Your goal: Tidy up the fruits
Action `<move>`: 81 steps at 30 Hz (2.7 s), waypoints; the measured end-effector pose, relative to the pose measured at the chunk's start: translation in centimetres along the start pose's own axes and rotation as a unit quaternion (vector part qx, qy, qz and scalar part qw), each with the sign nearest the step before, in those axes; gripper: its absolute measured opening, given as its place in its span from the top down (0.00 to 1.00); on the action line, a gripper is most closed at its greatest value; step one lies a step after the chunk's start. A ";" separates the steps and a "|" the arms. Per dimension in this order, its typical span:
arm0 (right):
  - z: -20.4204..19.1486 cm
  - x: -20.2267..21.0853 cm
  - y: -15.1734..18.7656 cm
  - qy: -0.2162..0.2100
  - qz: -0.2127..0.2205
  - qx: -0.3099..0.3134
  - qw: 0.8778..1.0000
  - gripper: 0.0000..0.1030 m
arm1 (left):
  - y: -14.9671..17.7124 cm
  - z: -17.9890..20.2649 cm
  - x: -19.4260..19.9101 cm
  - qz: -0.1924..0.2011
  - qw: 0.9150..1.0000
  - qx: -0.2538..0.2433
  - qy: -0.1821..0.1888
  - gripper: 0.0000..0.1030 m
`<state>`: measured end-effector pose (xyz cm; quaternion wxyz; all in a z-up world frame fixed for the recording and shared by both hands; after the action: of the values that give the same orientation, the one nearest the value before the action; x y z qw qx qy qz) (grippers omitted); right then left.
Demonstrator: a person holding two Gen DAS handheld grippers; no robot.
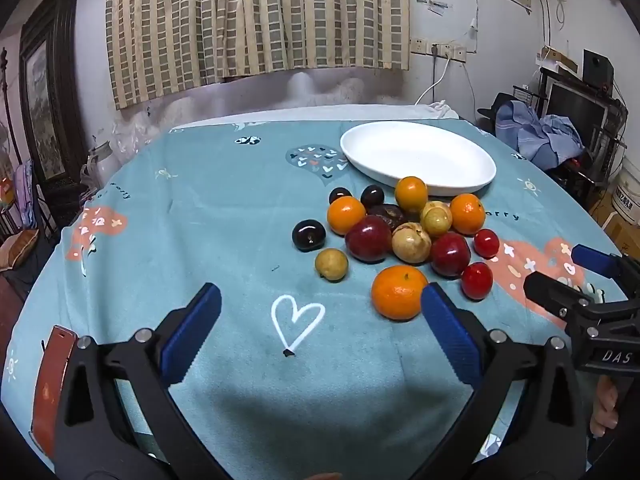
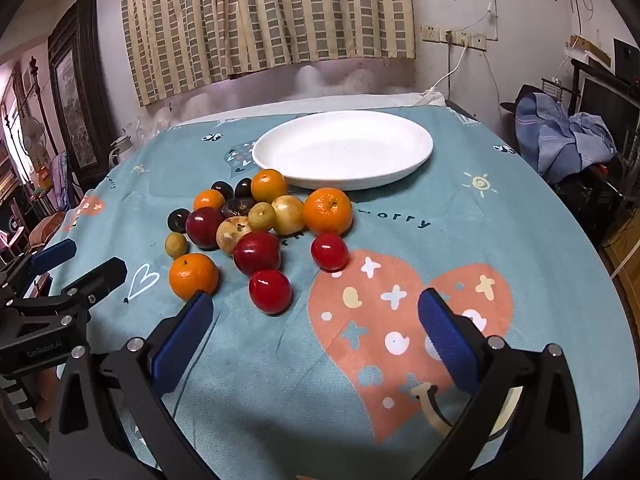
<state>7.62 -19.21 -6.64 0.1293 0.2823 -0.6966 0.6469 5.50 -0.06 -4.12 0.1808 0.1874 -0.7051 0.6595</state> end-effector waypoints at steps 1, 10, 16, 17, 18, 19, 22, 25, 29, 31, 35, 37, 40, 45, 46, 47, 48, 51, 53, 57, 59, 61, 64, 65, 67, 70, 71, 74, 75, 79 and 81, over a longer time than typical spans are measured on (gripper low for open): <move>0.0 0.0 0.0 0.000 -0.001 0.000 1.000 0.01 | 0.0 0.1 0.0 0.002 1.000 -0.006 -0.006 0.02; -0.2 -0.3 0.2 -0.003 -0.008 -0.003 1.000 0.01 | 0.2 0.1 -0.1 -0.004 1.000 0.001 0.006 0.02; -0.2 -0.2 0.3 -0.004 -0.009 -0.004 1.000 0.01 | 0.3 0.0 -0.2 -0.004 1.000 0.001 0.006 0.02; -0.2 -0.2 0.3 -0.004 -0.009 -0.004 1.000 0.01 | 0.3 0.1 -0.2 -0.004 1.000 0.000 0.005 0.02; -0.2 -0.1 0.2 -0.004 -0.009 -0.005 1.000 0.01 | 0.3 0.1 -0.2 -0.005 1.000 0.000 0.006 0.02; -0.2 -0.1 0.2 -0.004 -0.009 -0.005 1.000 0.01 | 0.3 0.1 -0.2 -0.005 1.000 -0.001 0.006 0.02; -0.2 0.0 0.2 -0.004 -0.010 -0.005 1.000 0.01 | 0.3 0.1 -0.2 -0.004 1.000 -0.002 0.005 0.02; -0.2 -0.2 0.3 -0.004 -0.009 -0.005 1.000 0.01 | 0.4 0.2 -0.3 -0.005 1.000 -0.004 0.005 0.02; -0.2 -0.1 0.2 -0.005 -0.010 -0.006 1.000 0.01 | 0.4 0.2 -0.3 -0.004 1.000 -0.002 0.005 0.02; -0.2 -0.3 0.2 -0.005 -0.010 -0.006 1.000 0.01 | 0.5 0.2 -0.3 -0.005 1.000 -0.002 0.005 0.02; -0.2 -0.3 0.2 -0.005 -0.009 -0.006 1.000 0.01 | 0.7 0.2 -0.4 -0.006 1.000 -0.003 0.005 0.02; -0.2 -0.2 0.2 -0.005 -0.010 -0.006 1.000 0.01 | 0.7 0.2 -0.4 -0.006 1.000 -0.002 0.005 0.02; -0.2 -0.2 0.2 -0.005 -0.010 -0.006 1.000 0.01 | 0.6 0.2 -0.5 -0.006 1.000 -0.001 0.005 0.02; -0.2 -0.1 0.1 -0.006 -0.010 -0.007 1.000 0.01 | 0.7 0.1 -0.5 -0.006 1.000 -0.002 0.005 0.02; -0.2 -0.1 0.1 -0.005 -0.010 -0.007 1.000 0.01 | 0.8 0.1 -0.5 -0.006 1.000 -0.002 0.005 0.02; -0.2 -0.1 0.1 -0.005 -0.010 -0.006 1.000 0.01 | 0.9 0.1 -0.5 -0.006 1.000 -0.002 0.005 0.02; -0.2 0.0 0.1 -0.005 -0.010 -0.007 1.000 0.01 | 0.9 0.0 -0.5 -0.007 1.000 -0.001 0.005 0.02; -0.2 -0.1 0.1 -0.005 -0.010 -0.007 1.000 0.01 | 0.9 0.0 -0.5 -0.008 1.000 -0.001 0.004 0.02; -0.1 0.0 0.1 -0.006 -0.010 -0.007 1.000 0.01 | 0.9 0.1 -0.5 -0.007 1.000 -0.001 0.004 0.02; -0.1 0.0 0.1 -0.006 -0.010 -0.007 1.000 0.01 | 0.9 0.0 -0.6 -0.008 1.000 -0.001 0.004 0.02; -0.1 -0.1 0.1 -0.006 -0.009 -0.007 1.000 0.01 | 0.9 0.1 -0.6 -0.008 1.000 -0.001 0.004 0.02; -0.1 0.0 0.1 -0.006 -0.010 -0.008 1.000 0.01 | 0.9 0.1 -0.6 -0.008 1.000 -0.001 0.004 0.02; -0.1 0.0 0.1 -0.006 -0.010 -0.008 1.000 0.01 | 0.9 0.1 -0.6 -0.008 1.000 -0.001 0.004 0.02; -0.1 0.0 0.1 -0.007 -0.010 -0.008 1.000 0.01 | 1.0 0.1 -0.6 -0.009 1.000 -0.002 0.004 0.02; -0.1 0.0 0.1 -0.007 -0.010 -0.008 1.000 0.01 | 1.1 0.1 -0.6 -0.010 1.000 -0.002 0.005 0.02; -0.1 0.0 0.0 -0.007 -0.010 -0.008 1.000 0.01 | 1.1 0.1 -0.7 -0.011 1.000 -0.002 0.004 0.02; -0.1 0.0 0.0 -0.007 -0.010 -0.008 1.000 0.01 | 1.1 0.1 -0.7 -0.011 1.000 -0.002 0.004 0.02; -0.1 0.0 0.0 -0.007 -0.010 -0.008 1.000 0.01 | 1.2 0.1 -0.7 -0.012 1.000 -0.002 0.005 0.02; -0.1 0.0 0.0 -0.007 -0.010 -0.009 1.000 0.01 | 1.2 0.1 -0.7 -0.012 1.000 -0.002 0.004 0.02; -0.2 0.0 0.1 -0.008 -0.010 -0.009 1.000 0.01 | 1.2 0.1 -0.7 -0.012 1.000 -0.002 0.004 0.02; -0.2 0.0 0.1 -0.007 -0.010 -0.009 1.000 0.01 | 1.3 0.1 -0.7 -0.012 1.000 -0.002 0.004 0.02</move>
<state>7.52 -19.04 -6.70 0.1333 0.2931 -0.7002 0.6372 5.45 -0.06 -5.61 0.1925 0.1929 -0.7033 0.6566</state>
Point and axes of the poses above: each gripper's, at about its wrist camera, not at the fingertips, and x roughly against the way its jaws point, z to its right, y to its underside, the point moved 7 cm from there along -x, roughly the way its jaws point, and after that the axes turned 7 degrees about z, right-handed, at the moved point
